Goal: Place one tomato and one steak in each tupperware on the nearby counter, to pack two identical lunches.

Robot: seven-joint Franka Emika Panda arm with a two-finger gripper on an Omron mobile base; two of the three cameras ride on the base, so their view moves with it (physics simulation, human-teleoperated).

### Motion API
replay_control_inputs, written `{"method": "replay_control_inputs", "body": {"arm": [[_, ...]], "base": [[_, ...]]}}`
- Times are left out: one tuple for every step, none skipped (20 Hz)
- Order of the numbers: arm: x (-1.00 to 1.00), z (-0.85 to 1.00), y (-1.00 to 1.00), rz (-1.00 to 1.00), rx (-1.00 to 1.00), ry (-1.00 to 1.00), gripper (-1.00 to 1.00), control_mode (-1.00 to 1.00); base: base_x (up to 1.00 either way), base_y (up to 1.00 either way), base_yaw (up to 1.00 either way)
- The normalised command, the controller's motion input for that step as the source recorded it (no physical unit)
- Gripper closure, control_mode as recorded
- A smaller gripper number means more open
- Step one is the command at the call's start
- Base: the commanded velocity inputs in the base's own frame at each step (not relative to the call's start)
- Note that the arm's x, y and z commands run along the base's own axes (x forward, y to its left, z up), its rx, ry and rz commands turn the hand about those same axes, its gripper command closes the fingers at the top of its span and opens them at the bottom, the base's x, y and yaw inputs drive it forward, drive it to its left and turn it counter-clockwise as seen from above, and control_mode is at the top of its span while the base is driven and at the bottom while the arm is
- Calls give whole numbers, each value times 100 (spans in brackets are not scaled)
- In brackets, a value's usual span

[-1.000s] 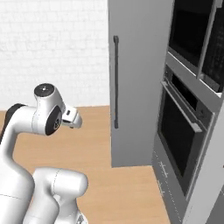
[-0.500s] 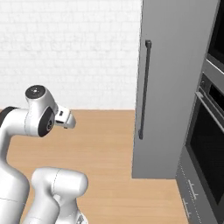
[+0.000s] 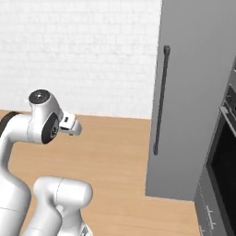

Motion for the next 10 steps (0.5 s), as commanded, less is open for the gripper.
{"method": "replay_control_inputs", "body": {"arm": [[0,0,0,0,0,0,-100,100],[0,0,0,0,0,0,-100,100],[0,0,0,0,0,0,-100,100],[0,0,0,0,0,0,-100,100],[0,0,0,0,0,0,-100,100],[0,0,0,0,0,0,-100,100],[0,0,0,0,0,0,-100,100],[0,0,0,0,0,0,-100,100],[0,0,0,0,0,0,-100,100],[0,0,0,0,0,0,-100,100]], "base": [[-11,-38,80],[29,-24,79],[81,-31,70],[100,-30,59],[100,0,32],[100,21,19],[100,19,11],[100,1,0],[100,0,0],[100,0,-3]]}}
